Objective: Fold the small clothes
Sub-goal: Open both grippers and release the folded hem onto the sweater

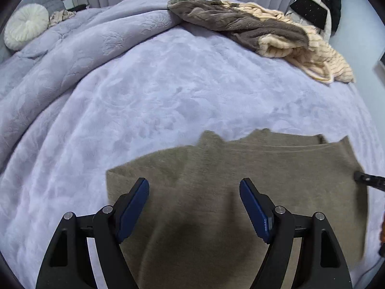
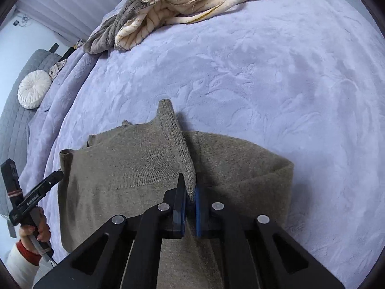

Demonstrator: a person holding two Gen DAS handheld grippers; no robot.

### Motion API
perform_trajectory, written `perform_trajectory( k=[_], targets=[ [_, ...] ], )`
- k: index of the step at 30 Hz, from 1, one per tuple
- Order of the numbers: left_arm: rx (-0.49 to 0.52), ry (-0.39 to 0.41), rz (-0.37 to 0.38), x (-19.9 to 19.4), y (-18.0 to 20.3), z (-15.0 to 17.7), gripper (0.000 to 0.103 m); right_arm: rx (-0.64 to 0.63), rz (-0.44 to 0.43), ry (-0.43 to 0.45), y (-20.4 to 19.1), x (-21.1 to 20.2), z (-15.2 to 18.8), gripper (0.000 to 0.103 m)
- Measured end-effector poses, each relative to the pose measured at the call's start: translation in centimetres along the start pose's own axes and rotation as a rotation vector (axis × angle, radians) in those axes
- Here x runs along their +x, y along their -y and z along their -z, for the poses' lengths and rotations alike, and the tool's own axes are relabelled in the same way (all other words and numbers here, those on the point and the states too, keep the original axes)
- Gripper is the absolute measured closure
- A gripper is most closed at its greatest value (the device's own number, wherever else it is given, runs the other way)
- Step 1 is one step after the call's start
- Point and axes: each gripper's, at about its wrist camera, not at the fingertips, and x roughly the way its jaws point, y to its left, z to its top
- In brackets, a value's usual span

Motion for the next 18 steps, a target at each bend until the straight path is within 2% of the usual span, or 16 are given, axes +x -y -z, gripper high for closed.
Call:
perform_trajectory(
  k=[2,5,8,11,12,13,15,17,18],
  targets=[
    [0.002,-0.025,-0.08,1.6,-1.2,0.0,0.024,0.003,0.03,-0.022,0.9,0.8,0.2,0.097],
    [-0.054,-0.043,-0.087,2.1,-3.6,0.2,0.024,-0.013,0.042,-0.001,1.4,1.3,0.6,0.097],
    [-0.065,-0.035,-0.105,1.1,-5.1,0.3,0.024,0.006,0.033,0.024,1.6,0.5,0.8,0.097],
    [-0.049,-0.047,-0.174,0.2,-6.3,0.7,0.024,0.033,0.055,0.029,2.1,0.0,0.9,0.097],
    [-0.055,-0.058,-0.169,0.0,-6.9,1.1,0.024,0.05,0.06,0.03,2.3,-0.2,1.0,0.096],
    [-0.071,-0.072,-0.147,-0.4,-7.5,1.5,0.024,0.074,0.065,0.034,2.6,-0.7,1.2,0.091],
    [-0.097,-0.104,-0.073,-1.5,-8.3,2.7,0.024,0.092,0.081,0.04,2.5,-1.8,1.7,0.086],
    [-0.103,-0.136,0.01,-2.7,-8.6,4.3,0.024,0.097,0.045,0.043,1.9,-3.0,2.9,0.083],
    [-0.095,-0.154,0.049,-3.3,-8.5,5.2,0.024,0.1,0.01,0.039,1.4,-3.6,3.9,0.077]
  ],
)
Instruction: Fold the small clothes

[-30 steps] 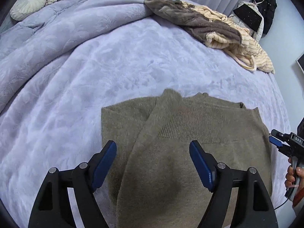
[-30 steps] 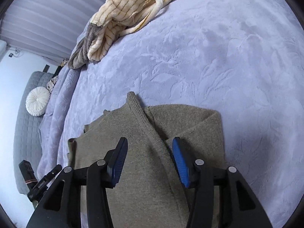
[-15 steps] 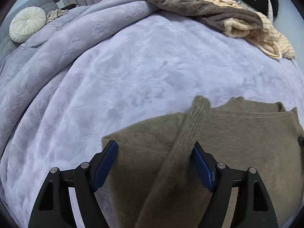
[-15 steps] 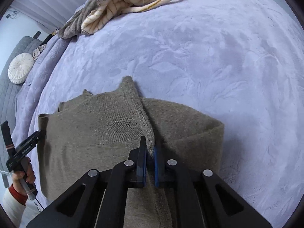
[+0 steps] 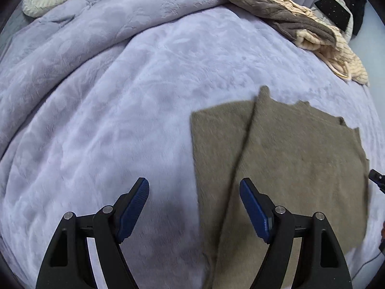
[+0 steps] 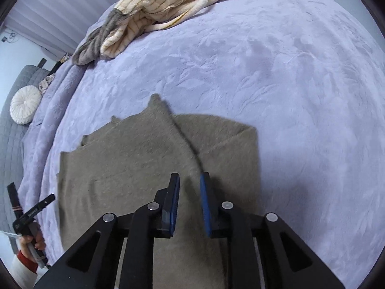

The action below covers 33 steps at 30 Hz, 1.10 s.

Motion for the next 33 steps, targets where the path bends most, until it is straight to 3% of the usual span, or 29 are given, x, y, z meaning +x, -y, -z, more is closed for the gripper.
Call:
perform_trajectory(
  k=[1,3,8,10,12,15,16,17,18,19,23,25,28,33],
  targets=[
    [0.008,-0.019,0.028,-0.5,0.2,1.1,0.024,0.004,-0.037,-0.012,-0.7,-0.5,1.3,0.065],
    [0.015,-0.065,0.084,-0.9,0.5,3.3,0.024,0.016,-0.109,-0.039,-2.2,-1.1,3.9,0.053],
    [-0.019,-0.142,0.176,-1.1,1.0,7.5,0.025,0.11,-0.373,-0.222,-6.4,0.6,12.6,0.053],
    [-0.043,-0.152,0.213,-1.0,0.9,8.5,0.038,0.173,-0.425,-0.302,-7.8,2.6,16.3,0.053],
    [-0.076,-0.165,0.255,-0.7,0.8,9.1,0.04,0.226,-0.425,-0.329,-8.3,4.3,18.3,0.053],
    [-0.089,-0.154,0.273,0.2,0.9,9.0,0.061,0.366,-0.436,-0.283,-7.8,6.3,19.7,0.053],
    [-0.086,-0.16,0.266,0.5,0.7,9.1,0.082,0.415,-0.443,-0.254,-7.4,6.7,19.7,0.053],
    [-0.088,-0.17,0.262,0.7,0.6,9.1,0.093,0.45,-0.451,-0.232,-7.2,7.0,19.5,0.053],
    [-0.095,-0.169,0.277,0.6,0.2,9.0,0.092,0.48,-0.464,-0.211,-7.0,7.2,19.1,0.062],
    [-0.097,-0.158,0.291,0.2,0.0,8.9,0.094,0.483,-0.46,-0.204,-7.0,7.2,18.4,0.094],
    [-0.031,-0.095,0.274,-2.5,0.1,9.3,0.095,0.304,-0.445,-0.18,-8.9,4.9,16.5,0.095],
    [-0.022,-0.1,0.265,-2.5,0.0,10.0,0.095,0.201,-0.393,-0.185,-9.8,3.9,16.7,0.095],
    [0.017,-0.154,0.198,-0.4,-0.2,11.7,0.095,0.197,-0.319,-0.225,-8.9,5.3,17.8,0.095],
    [-0.003,-0.147,0.196,-0.3,-0.8,12.8,0.095,0.215,-0.293,-0.231,-7.7,6.1,19.2,0.096]
  ],
)
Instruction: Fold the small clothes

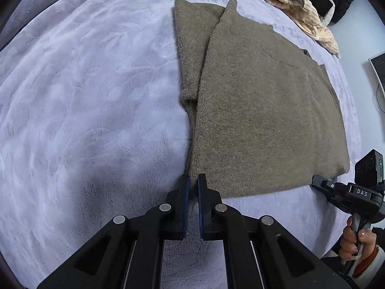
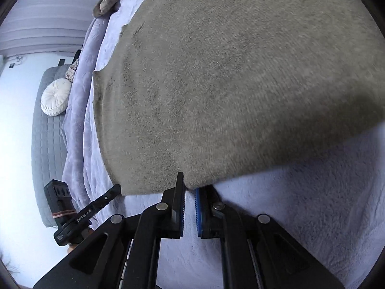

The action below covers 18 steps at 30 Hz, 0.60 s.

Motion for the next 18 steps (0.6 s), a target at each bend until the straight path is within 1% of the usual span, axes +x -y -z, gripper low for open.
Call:
perform_trajectory(
  k=[3,6,8,10,12,14,16,18],
  targets=[
    [0.015,0.005,-0.033,-0.9,0.2,0.1,0.095,-0.058,0.059,-0.023,-0.7,-0.6,0.4,0.096],
    [0.036,0.036,-0.075,-2.3,0.6,0.1,0.095,-0.1,0.081,-0.04,-0.9,-2.4,1.2,0.096],
    [0.038,0.066,-0.069,-3.5,1.1,-0.5,0.095,-0.143,0.099,-0.022,-1.3,-4.4,1.0,0.095],
    [0.044,0.095,-0.057,-4.4,1.6,-1.5,0.095,-0.194,0.129,0.022,-1.9,-6.5,0.5,0.095],
    [0.071,0.123,-0.049,-4.6,2.8,-3.3,0.095,-0.226,0.163,0.079,-2.2,-8.3,-0.9,0.095],
    [0.102,0.149,-0.054,-4.3,4.1,-5.3,0.095,-0.228,0.184,0.124,-1.6,-9.7,-2.7,0.095],
    [0.128,0.18,-0.048,-3.9,5.5,-7.5,0.095,-0.208,0.223,0.158,-1.3,-10.3,-5.0,0.095],
    [0.132,0.201,-0.042,-3.0,6.6,-9.9,0.095,-0.195,0.227,0.187,-1.2,-10.5,-7.3,0.095]
  ],
)
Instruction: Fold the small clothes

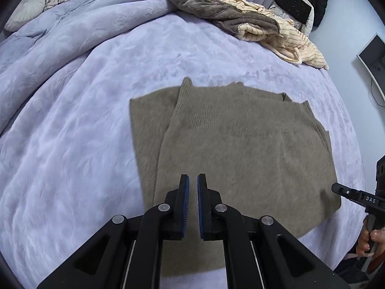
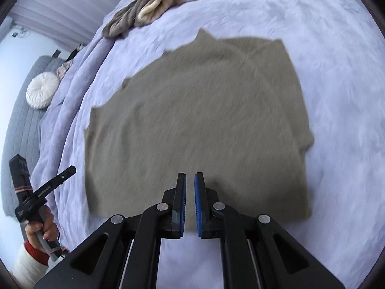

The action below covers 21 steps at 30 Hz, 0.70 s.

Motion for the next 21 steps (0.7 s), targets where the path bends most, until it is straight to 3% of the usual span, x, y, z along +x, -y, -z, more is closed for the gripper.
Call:
perform_trajectory(
  k=[5,8,10,12,15,20,21],
  targets=[
    [-0.013,0.02,-0.044,3.6,1.1,-3.7,0.095,-0.041,0.036,0.042,0.0,1.0,-4.6,0.095],
    [-0.046,0.008,-0.103,5.8,0.2,-4.0,0.095,-0.079,0.068,0.056,-0.2,2.0,-6.7,0.095],
    [-0.073,-0.012,-0.116,7.2,-0.8,-3.8,0.095,-0.101,0.134,0.051,0.4,3.4,-7.5,0.095],
    [-0.085,-0.009,-0.103,7.7,-1.5,-3.6,0.095,-0.104,0.181,0.034,1.5,4.7,-7.8,0.102],
    [-0.107,-0.015,-0.086,7.5,-1.9,-3.8,0.095,-0.044,0.15,0.058,4.2,4.3,-8.2,0.103],
    [-0.093,-0.02,-0.112,6.1,-1.8,-3.3,0.095,0.016,0.132,0.063,5.6,2.2,-7.7,0.103],
    [-0.086,-0.015,-0.128,5.7,-1.5,-3.0,0.095,0.002,0.145,0.064,5.4,1.8,-7.5,0.097]
  ],
)
